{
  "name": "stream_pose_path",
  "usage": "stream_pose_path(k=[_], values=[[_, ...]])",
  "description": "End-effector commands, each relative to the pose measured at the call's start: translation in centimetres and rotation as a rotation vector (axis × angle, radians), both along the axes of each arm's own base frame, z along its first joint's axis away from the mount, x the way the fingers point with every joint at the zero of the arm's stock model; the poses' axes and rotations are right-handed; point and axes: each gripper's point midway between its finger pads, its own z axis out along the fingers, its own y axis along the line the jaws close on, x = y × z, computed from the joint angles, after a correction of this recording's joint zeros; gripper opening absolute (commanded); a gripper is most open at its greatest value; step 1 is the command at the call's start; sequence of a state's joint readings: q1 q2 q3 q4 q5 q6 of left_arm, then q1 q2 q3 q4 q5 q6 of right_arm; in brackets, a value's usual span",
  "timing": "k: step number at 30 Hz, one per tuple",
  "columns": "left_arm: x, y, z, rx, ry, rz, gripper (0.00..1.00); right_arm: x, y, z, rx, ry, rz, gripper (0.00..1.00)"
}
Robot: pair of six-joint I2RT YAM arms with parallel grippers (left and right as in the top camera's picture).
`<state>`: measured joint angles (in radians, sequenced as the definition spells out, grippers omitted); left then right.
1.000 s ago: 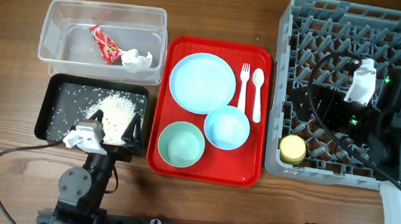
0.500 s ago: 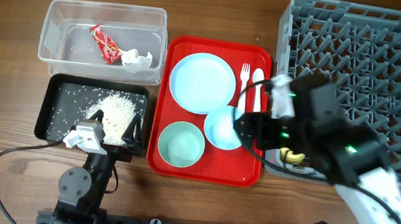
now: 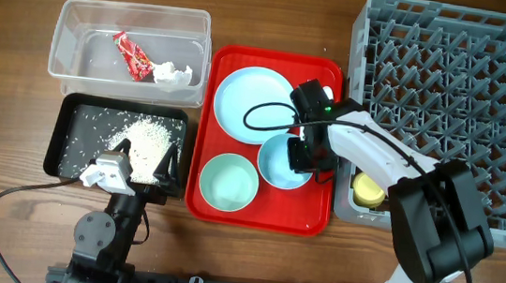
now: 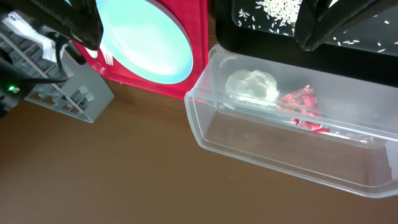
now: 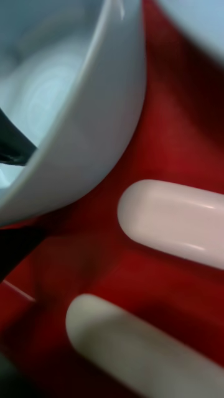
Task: Sort waste into correct bins and load items into the dishwasher rack
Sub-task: 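Place the light-blue bowl into the dish rack, then grasp the green bowl with the right gripper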
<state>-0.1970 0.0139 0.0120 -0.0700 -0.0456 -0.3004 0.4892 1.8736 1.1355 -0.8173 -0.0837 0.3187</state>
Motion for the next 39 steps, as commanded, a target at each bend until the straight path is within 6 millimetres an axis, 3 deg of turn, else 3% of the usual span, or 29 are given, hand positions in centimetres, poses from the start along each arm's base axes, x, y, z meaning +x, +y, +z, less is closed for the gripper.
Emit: stream_pose_path(k=[1, 6, 7, 8, 11, 13, 14, 17, 18, 23, 29, 33, 39], values=[[0.0, -0.1, -0.1, 0.0, -0.004, -0.007, 1.0, 0.0, -0.3, 0.4, -0.019, -0.016, 0.004, 0.11], [0.0, -0.1, -0.1, 0.0, -0.004, -0.007, 1.0, 1.3, 0.1, 6.3, 0.057, -0.183, 0.0, 0.04], [0.0, -0.1, -0.1, 0.0, -0.004, -0.007, 1.0, 1.6, -0.2, 8.1, 0.059, -0.242, -0.004, 0.04], [0.0, -0.1, -0.1, 0.0, -0.004, -0.007, 1.0, 2.0, -0.9, 11.2, 0.061, -0.345, -0.015, 0.04], [0.0, -0.1, -0.1, 0.0, -0.004, -0.007, 1.0, 1.6, -1.6, 16.4, 0.106, -0.496, -0.004, 0.04], [0.0, -0.1, -0.1, 0.0, -0.004, -0.007, 1.0, 1.8, -5.0, 20.5, 0.017, -0.671, -0.095, 0.04], [0.0, -0.1, -0.1, 0.0, -0.004, -0.007, 1.0, 1.9, -8.6, 22.6, -0.103, -0.778, -0.248, 0.04], [0.0, -0.1, -0.1, 0.0, -0.004, -0.007, 1.0, 0.8, -17.1, 27.0, -0.408, -0.987, -0.598, 0.04], [0.0, -0.1, -0.1, 0.0, -0.004, -0.007, 1.0, 0.6, -19.2, 27.9, -0.476, -1.027, -0.687, 0.04], [0.0, -0.1, -0.1, 0.0, -0.004, -0.007, 1.0, 1.8, -24.8, 28.8, -0.64, -1.095, -0.931, 0.04], [0.0, -0.1, -0.1, 0.0, -0.004, -0.007, 1.0, 5.5, -28.8, 28.3, -1.059, -0.996, -0.774, 0.04], [0.0, -0.1, -0.1, 0.0, -0.004, -0.007, 1.0, 8.2, -30.5, 25.0, -1.206, -0.841, -0.627, 0.04], [0.0, -0.1, -0.1, 0.0, -0.004, -0.007, 1.0, 10.6, -30.5, 18.4, -1.269, -0.664, -0.454, 0.04]])
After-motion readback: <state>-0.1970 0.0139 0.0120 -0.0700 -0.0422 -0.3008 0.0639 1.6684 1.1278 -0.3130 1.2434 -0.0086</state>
